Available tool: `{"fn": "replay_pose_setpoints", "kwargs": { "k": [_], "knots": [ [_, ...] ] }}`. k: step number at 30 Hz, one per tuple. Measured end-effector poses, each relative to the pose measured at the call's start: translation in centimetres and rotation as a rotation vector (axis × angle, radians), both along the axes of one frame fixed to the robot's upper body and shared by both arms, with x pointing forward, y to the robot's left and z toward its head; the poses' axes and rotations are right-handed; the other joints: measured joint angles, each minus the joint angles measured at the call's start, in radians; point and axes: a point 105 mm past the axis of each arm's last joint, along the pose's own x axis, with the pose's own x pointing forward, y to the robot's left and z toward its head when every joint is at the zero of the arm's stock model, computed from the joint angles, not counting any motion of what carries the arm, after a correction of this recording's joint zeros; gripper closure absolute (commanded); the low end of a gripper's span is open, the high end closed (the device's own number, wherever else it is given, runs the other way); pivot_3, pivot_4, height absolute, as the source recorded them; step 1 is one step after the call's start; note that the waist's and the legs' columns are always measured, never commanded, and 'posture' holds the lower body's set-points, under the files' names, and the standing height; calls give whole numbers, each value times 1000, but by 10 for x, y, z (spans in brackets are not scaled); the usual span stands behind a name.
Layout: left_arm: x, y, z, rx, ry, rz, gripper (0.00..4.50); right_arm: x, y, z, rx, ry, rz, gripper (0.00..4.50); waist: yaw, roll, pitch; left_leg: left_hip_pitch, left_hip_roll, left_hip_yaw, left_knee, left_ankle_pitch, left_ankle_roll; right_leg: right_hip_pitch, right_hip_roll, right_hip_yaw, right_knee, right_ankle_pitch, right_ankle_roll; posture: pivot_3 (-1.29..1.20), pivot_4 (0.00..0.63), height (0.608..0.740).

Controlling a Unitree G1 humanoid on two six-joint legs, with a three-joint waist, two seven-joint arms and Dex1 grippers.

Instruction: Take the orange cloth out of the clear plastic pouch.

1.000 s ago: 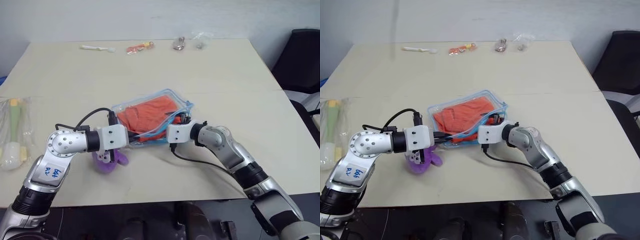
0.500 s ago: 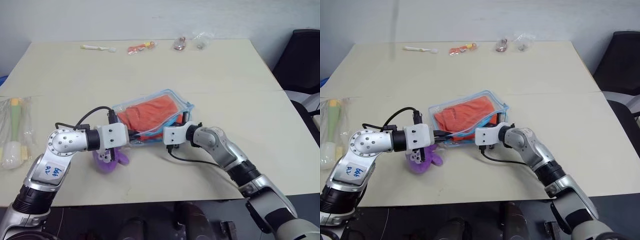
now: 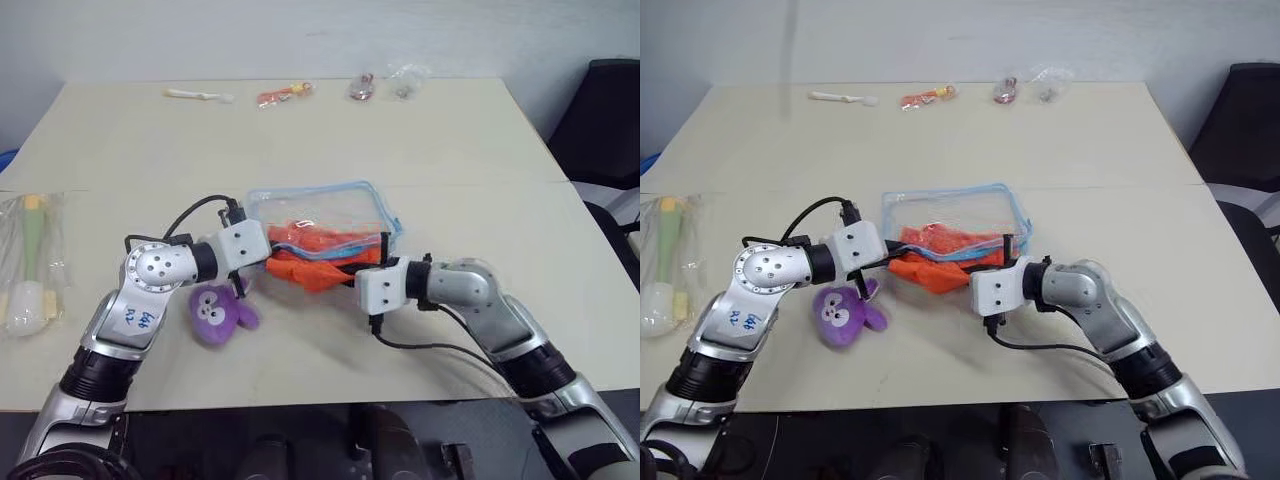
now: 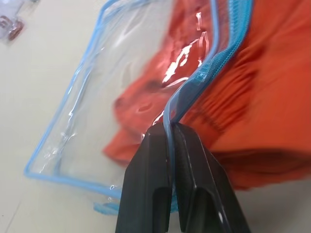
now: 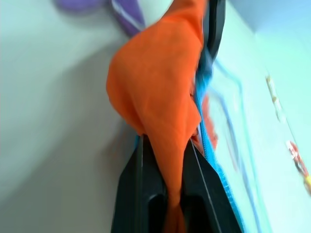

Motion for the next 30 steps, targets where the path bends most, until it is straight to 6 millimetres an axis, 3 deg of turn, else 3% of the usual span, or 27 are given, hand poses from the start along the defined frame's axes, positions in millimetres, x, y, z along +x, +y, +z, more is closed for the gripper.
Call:
{"fn": "replay_pose_setpoints", "kwargs": {
  "k": [5, 11, 14, 18, 20, 23, 27, 29, 30],
  "knots": [
    [6, 0, -8, 14, 18, 27, 4309, -31, -15, 13, -6, 69, 119, 4464, 10, 0, 0, 0, 0, 0, 0, 0, 0, 0, 0, 0, 0, 0, 0, 0, 150, 740],
    [8, -6, -6, 16, 7, 12, 4309, -48, -24, 41, 61, 191, 148, 4464, 22, 0, 0, 0, 0, 1, 1, 0, 0, 0, 0, 0, 0, 0, 0, 0, 150, 740],
    [6, -6, -8, 16, 25, 5, 4309, -45, -41, 68, 90, 225, 86, 4464, 25, 0, 0, 0, -1, 1, 2, 0, 1, 0, -1, 0, 0, 1, 0, 0, 150, 740],
    [-4, -6, -19, -26, 124, -16, 3437, -34, -72, 117, 141, 160, -47, 4500, 30, -1, 0, 0, 0, 0, 2, 0, 1, 0, -1, 0, 0, 1, 0, 0, 150, 740],
    [-13, -8, -16, -31, 145, -53, 2819, -24, -85, 128, 170, 146, -116, 4500, 32, -1, 0, 0, 0, 1, 2, 0, 1, 0, -1, 0, 0, 1, 0, 0, 150, 740],
    [-35, -3, -13, 7, 193, -146, 1920, 1, -122, 137, 225, 109, -307, 4500, 32, -1, 0, 0, 0, 1, 1, 0, 1, 0, -1, 0, 0, 1, 0, 0, 150, 740],
    [-62, 6, -9, 66, 262, -259, 633, 30, -168, 125, 288, 51, -581, 4500, 36, -1, 0, 0, 0, 2, 1, 0, 1, 0, -2, 0, 0, 1, 0, 0, 150, 740],
    [-67, 12, -6, 106, 251, -289, 24, 37, -187, 103, 279, 48, -687, 4500, 41, -1, 0, 0, 0, 2, 1, 0, 1, 0, -2, 0, 0, 1, 0, 0, 150, 740],
    [-67, 13, -3, 107, 241, -292, 24, 40, -195, 91, 271, 60, -732, 4500, 43, -1, 0, -1, -1, 2, 1, 0, 1, 0, -2, 0, 0, 1, 0, 0, 150, 740]
  ]
}}
